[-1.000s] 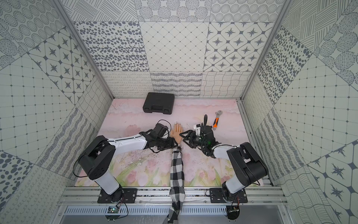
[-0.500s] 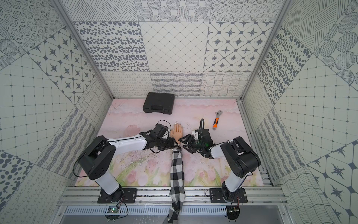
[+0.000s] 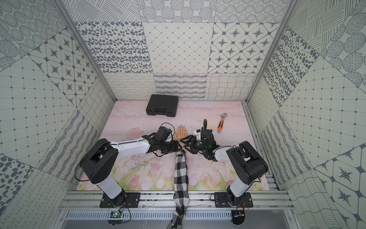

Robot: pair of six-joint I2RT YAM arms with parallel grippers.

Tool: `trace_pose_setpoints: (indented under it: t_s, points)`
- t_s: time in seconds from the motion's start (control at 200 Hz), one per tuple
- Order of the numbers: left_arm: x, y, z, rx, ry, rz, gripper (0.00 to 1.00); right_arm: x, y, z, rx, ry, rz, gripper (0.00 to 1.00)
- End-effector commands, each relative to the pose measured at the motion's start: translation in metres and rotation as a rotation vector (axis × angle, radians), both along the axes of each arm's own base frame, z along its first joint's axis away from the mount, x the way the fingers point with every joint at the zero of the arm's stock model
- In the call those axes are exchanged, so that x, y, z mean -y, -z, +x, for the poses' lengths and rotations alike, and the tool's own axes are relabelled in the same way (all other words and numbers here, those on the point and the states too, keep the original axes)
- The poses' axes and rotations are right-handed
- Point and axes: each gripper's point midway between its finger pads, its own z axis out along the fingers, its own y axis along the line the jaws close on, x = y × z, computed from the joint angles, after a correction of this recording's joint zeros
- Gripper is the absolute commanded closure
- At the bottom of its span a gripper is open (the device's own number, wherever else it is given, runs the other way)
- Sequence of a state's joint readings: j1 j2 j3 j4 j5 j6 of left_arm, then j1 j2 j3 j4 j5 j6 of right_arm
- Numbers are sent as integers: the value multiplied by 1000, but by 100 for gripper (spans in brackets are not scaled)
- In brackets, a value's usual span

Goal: Take off the watch
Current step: Untie the watch from the hand.

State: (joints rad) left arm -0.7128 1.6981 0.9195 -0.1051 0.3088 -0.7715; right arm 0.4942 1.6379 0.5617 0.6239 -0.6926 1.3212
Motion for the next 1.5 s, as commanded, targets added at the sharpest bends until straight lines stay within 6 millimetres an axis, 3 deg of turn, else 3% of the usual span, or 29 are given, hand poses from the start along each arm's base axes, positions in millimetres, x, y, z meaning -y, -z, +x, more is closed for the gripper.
trace_pose_setpoints:
  t_s: [0.0,0.33,0.515,0.845,1.085,1.496]
  points:
    - [-14,11,-10,-34,-1,69,30,-16,-35,3,75,-36,70,32]
    - [-26,2,-3,-4,-23,83,30,-30,-51,1,92,-65,94,34]
    - [-36,3,1,-6,-35,87,30,-6,-56,3,143,-16,13,35]
    - [-41,17,-4,-36,-42,92,30,34,-16,-19,252,-28,-292,37]
    - [-42,14,-2,-29,-51,82,30,11,-7,-31,321,-137,-350,48]
    - [-35,12,0,-35,-45,51,30,-10,2,-6,206,-51,-192,62]
